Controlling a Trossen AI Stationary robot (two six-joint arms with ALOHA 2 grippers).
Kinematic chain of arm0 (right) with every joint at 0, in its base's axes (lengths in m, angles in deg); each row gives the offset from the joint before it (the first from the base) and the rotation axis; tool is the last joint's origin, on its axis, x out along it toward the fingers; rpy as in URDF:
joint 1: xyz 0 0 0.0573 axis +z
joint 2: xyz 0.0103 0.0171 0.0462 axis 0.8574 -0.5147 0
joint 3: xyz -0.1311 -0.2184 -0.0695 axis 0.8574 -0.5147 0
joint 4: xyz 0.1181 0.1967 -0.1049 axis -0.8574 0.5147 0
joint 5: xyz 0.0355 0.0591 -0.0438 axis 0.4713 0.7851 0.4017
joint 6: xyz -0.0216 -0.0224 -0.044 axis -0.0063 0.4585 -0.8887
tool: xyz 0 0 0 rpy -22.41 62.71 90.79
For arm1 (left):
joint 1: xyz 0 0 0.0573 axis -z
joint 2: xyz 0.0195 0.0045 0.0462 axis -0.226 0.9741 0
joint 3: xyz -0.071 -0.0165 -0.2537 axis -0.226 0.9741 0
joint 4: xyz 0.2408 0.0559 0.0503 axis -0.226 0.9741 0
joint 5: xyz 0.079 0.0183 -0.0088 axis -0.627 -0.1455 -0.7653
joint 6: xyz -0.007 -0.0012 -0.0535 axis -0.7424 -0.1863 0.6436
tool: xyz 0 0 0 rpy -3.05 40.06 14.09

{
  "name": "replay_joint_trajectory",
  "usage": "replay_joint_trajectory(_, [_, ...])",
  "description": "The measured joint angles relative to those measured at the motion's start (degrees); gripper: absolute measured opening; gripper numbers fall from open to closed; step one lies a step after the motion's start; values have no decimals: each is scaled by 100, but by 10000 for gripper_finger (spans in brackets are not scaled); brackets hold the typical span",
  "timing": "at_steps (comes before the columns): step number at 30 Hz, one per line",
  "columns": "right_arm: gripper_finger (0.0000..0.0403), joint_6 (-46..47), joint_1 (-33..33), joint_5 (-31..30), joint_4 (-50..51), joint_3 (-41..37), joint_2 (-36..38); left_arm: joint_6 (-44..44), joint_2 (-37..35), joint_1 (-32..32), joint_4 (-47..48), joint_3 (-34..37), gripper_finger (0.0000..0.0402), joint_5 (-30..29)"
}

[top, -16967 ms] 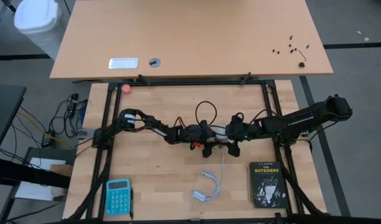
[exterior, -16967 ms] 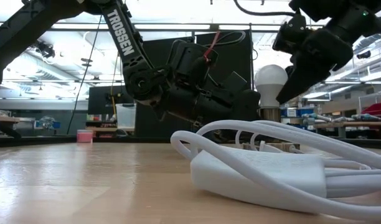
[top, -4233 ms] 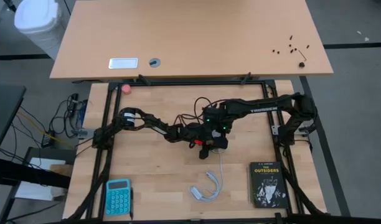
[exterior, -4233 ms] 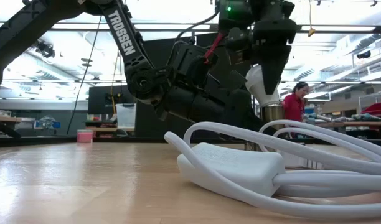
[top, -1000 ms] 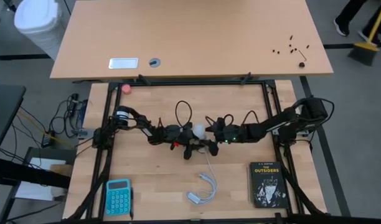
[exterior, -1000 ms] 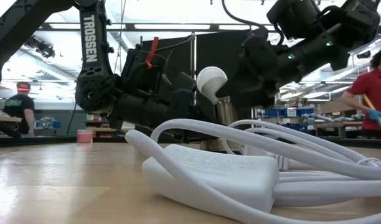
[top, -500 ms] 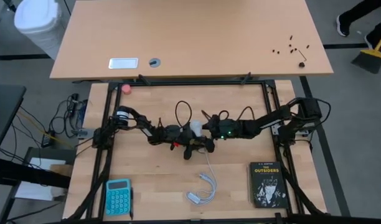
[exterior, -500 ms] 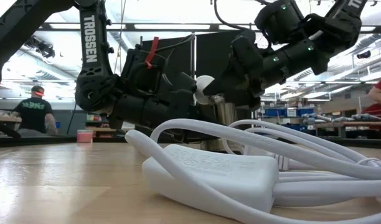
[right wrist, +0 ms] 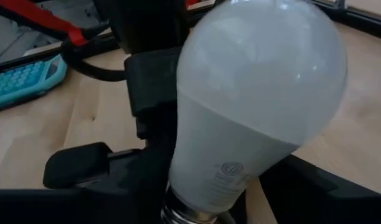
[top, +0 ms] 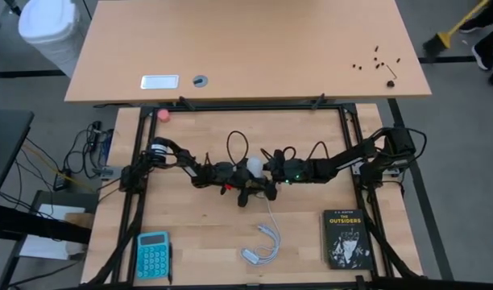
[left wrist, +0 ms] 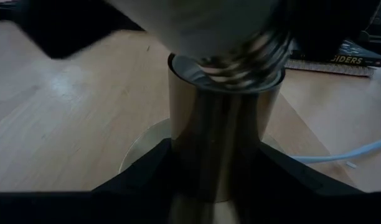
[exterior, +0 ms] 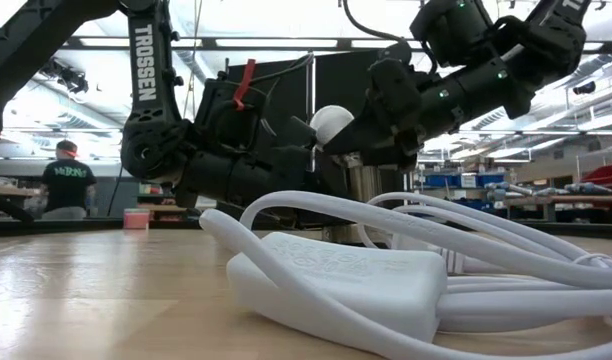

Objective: Screw lightbulb
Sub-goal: Insert the white lightbulb into the silver lamp

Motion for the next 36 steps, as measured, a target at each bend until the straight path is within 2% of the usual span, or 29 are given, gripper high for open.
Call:
replay_joint_trajectory(7, [181,-77,168,-197,150,0,15,-3,0,5,-1,0,204,-13])
replay_joint_trajectory(12, [157,-72,278,-257,277,0,51,-1,0,5,-1,0,204,-11])
replay_joint_trajectory(22, [155,-125,610,-1090,852,0,485,32,0,5,-22,0,204,-13])
replay_joint_trajectory(30, [156,-270,846,-1703,471,-70,345,156,11,3,-253,7,204,-33])
replay_joint_trajectory(33, [156,-371,876,-1788,-78,-198,315,156,11,3,-252,5,204,-33])
replay_joint_trajectory(36, [157,-394,858,-1807,-179,-217,315,163,9,3,-252,4,204,-36])
